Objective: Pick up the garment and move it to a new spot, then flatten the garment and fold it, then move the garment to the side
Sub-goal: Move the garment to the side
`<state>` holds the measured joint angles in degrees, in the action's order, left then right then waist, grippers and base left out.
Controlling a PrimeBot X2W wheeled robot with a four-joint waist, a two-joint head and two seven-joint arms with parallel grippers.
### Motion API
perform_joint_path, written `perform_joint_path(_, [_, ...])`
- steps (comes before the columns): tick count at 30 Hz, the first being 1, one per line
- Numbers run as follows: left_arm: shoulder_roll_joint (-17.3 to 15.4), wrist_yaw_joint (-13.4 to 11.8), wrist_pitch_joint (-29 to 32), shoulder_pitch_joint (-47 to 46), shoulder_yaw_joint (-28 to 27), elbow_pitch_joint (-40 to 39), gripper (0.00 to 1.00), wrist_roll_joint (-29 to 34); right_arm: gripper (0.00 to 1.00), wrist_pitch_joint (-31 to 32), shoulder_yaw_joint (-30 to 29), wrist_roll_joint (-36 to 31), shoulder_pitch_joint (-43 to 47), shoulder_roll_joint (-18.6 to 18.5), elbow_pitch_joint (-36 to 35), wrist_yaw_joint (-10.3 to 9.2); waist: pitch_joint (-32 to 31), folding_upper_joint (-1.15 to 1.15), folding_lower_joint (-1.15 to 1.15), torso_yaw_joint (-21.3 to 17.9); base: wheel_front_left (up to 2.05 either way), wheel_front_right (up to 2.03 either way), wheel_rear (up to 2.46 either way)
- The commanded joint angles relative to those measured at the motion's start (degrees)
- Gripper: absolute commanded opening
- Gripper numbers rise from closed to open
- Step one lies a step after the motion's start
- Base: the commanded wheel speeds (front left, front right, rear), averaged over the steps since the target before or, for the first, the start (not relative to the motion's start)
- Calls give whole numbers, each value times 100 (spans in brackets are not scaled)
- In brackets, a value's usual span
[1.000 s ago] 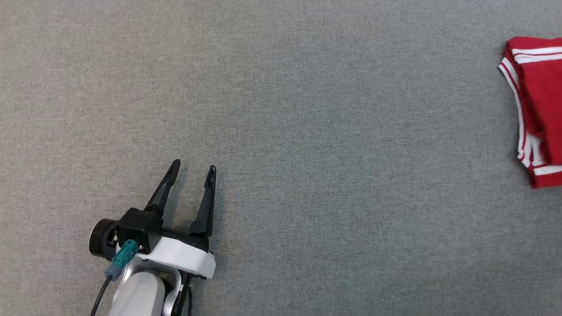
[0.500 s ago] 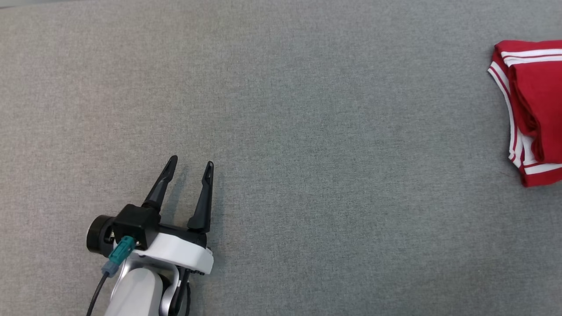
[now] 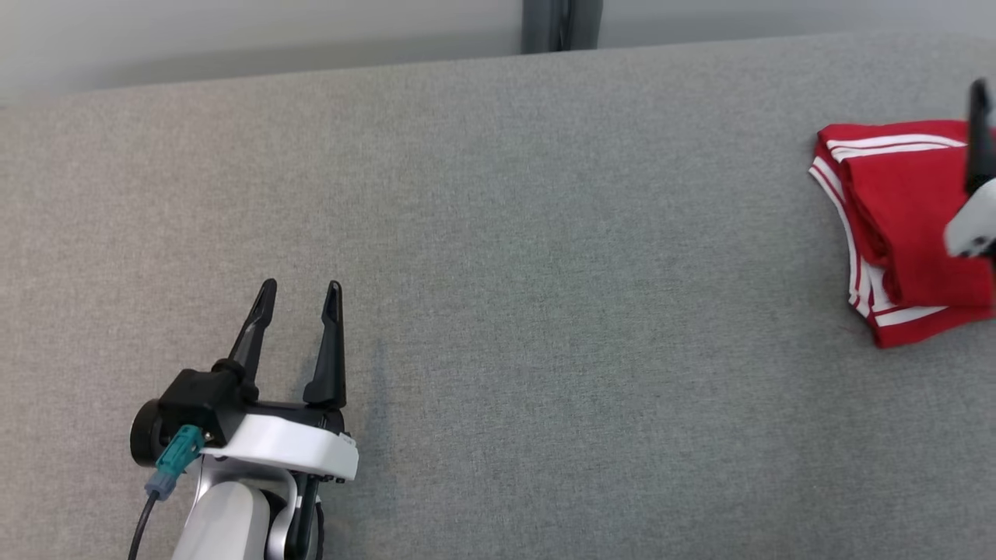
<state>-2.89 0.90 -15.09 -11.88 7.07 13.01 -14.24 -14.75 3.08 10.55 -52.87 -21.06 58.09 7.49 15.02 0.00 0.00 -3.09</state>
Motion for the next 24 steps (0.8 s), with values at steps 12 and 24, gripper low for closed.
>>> perform_joint_path(12, [-13, -421, -7, 436, 56, 309, 100, -210, 100, -49, -405, -426, 2607, 1613, -2498, 1, -826, 0, 0, -22, 0, 0, 0])
perform_joint_path(24, [-11, -703, -7, 809, -4, 338, 100, -409, 100, -49, -123, 3, 4147, 1796, -3823, 1, -1174, 0, 0, 132, 0, 0, 0])
